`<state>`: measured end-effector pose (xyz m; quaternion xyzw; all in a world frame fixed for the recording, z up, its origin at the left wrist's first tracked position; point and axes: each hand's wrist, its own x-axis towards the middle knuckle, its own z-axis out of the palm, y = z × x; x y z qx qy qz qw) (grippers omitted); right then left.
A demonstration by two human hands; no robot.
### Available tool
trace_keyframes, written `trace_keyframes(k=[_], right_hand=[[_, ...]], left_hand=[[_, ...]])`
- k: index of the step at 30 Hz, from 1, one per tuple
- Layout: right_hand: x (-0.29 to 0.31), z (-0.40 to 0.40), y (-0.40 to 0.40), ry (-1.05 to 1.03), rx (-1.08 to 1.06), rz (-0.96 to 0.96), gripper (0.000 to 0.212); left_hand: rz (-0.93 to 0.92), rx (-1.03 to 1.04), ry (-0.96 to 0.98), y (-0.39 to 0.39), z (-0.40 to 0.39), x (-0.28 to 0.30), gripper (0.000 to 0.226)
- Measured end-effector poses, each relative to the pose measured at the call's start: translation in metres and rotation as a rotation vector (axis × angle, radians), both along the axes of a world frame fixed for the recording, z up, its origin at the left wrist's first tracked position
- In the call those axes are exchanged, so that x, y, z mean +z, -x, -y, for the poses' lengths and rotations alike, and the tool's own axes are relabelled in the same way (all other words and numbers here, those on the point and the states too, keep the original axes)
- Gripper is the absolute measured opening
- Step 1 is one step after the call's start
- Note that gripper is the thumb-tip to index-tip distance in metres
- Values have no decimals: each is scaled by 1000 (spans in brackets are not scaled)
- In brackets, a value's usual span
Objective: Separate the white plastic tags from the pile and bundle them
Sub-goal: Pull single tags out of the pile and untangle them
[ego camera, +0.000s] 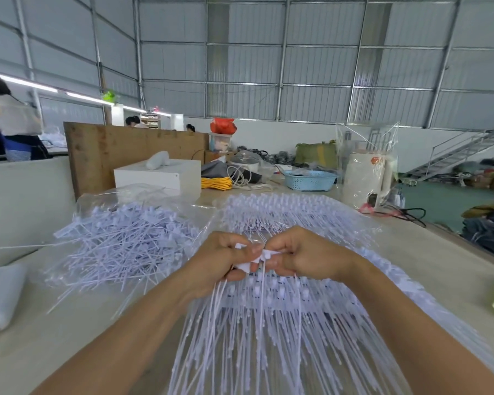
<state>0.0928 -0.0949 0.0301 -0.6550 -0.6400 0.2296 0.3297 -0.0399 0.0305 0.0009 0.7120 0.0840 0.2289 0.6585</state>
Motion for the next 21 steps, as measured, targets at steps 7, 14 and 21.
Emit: trace_keyframes(k=[7,14,21], right_hand=[[19,5,1,213,60,89,14],[32,13,-1,193,79,39,15],[52,42,-34,-85,117,-147,29]], left_hand=[[-11,-218,-96,5,-2,4,20],[51,-182,10,1,6,4,16],[260,-226,490,14,-20,12,22]])
